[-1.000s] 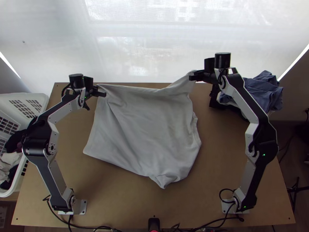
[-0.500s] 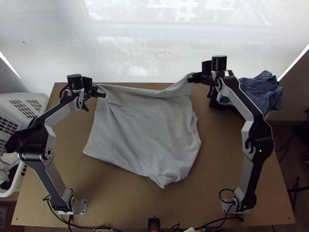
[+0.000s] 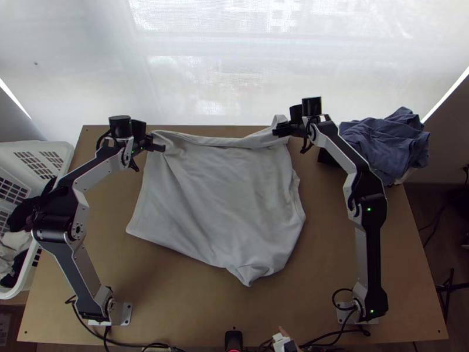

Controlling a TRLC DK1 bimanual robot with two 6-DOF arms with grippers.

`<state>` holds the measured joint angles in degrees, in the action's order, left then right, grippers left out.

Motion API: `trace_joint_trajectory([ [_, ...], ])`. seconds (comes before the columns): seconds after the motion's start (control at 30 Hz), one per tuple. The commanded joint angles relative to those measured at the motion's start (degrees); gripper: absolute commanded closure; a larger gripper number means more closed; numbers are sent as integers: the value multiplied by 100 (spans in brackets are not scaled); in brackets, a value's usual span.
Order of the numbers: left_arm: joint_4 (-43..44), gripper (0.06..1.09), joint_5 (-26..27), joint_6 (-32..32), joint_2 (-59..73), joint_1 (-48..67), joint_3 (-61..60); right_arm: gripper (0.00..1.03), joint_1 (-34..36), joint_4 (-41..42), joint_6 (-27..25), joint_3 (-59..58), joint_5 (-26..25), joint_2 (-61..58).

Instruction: Fold the t-shirt

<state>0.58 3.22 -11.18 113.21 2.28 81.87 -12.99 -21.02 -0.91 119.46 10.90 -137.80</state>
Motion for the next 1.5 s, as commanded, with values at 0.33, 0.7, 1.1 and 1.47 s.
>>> trace_joint_trajectory([
  [0.33,-58,105,-6,125,-132,211,-171,5,253,-2522,381,1194,88,25],
  [0.7,-102,105,-15,116,-282,281,-259,16,-19,-3286,416,1203,501,-98],
  [1.1,-111,105,-15,46,-291,237,-276,16,-72,-2996,398,1413,510,-388],
  [1.47,-111,105,-15,2,-299,220,-303,45,-80,-2715,372,1484,510,-388],
])
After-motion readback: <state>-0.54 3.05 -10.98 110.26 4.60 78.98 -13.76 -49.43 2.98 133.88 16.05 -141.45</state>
